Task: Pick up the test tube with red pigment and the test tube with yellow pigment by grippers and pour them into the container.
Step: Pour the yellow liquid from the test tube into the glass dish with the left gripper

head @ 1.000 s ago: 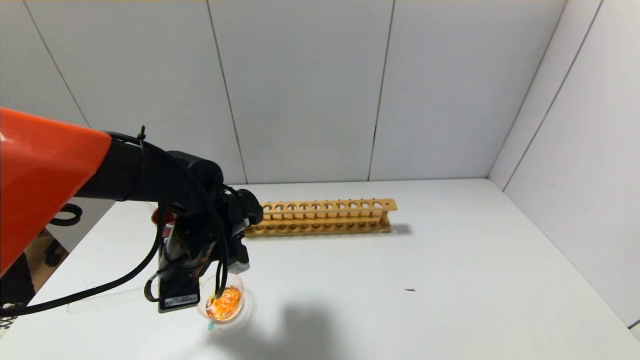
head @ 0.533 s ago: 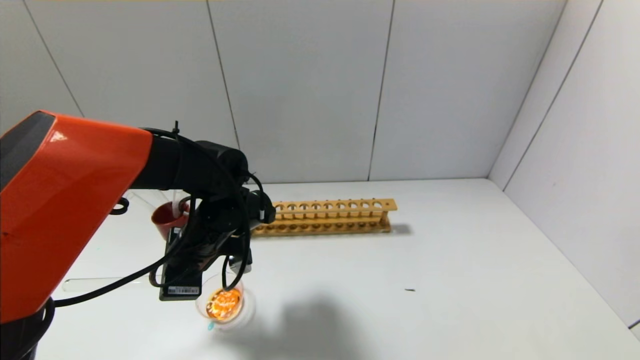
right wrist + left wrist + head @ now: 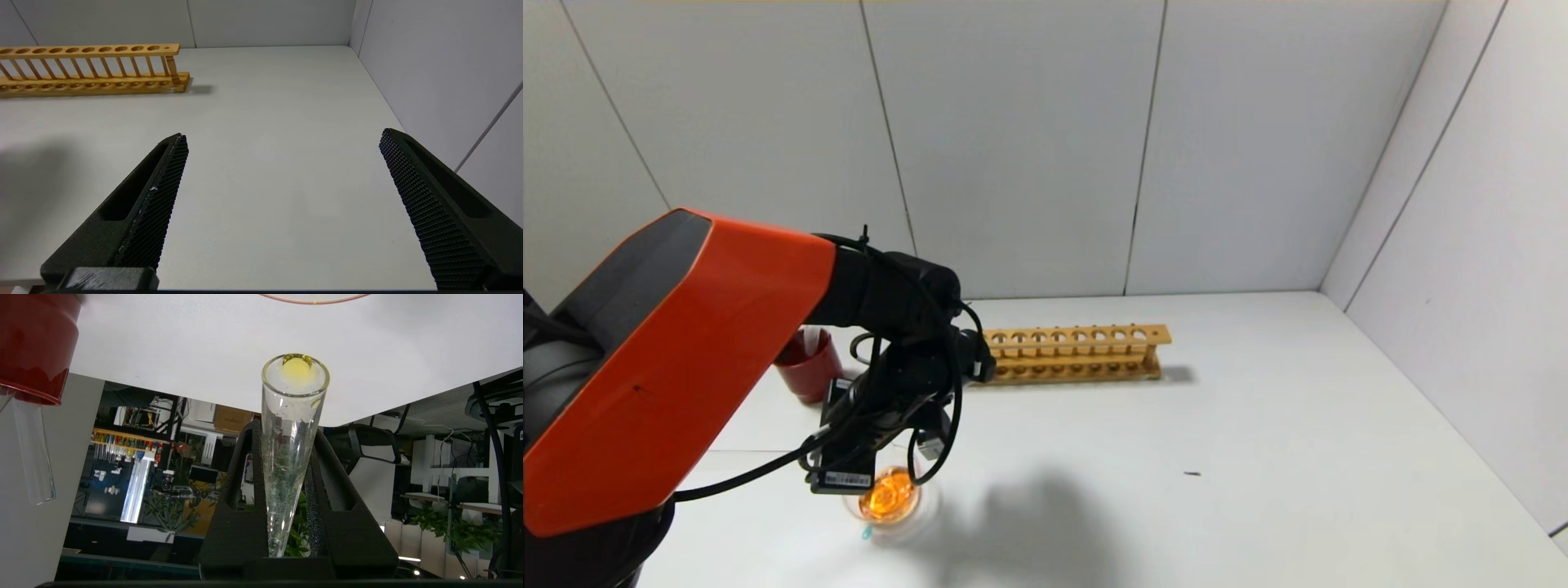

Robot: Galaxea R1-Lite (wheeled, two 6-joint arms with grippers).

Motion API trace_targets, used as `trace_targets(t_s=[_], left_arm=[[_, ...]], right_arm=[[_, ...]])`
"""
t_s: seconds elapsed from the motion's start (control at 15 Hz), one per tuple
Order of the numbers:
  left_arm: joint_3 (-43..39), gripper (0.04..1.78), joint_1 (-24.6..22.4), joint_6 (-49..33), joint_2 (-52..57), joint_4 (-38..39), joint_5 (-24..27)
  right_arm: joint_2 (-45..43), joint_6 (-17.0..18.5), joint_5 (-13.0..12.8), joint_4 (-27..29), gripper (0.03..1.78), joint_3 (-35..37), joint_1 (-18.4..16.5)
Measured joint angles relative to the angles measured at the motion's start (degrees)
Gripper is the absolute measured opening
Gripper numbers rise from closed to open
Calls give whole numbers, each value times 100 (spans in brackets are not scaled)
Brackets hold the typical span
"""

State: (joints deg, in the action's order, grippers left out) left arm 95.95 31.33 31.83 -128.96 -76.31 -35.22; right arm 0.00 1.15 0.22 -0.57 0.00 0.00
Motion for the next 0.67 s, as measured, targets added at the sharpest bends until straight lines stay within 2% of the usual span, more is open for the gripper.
trace_targets(t_s=[0.67], left_arm=[[110, 31, 96, 0, 20, -271, 0]], right_arm=[[0, -2, 0, -2, 171, 0, 2]])
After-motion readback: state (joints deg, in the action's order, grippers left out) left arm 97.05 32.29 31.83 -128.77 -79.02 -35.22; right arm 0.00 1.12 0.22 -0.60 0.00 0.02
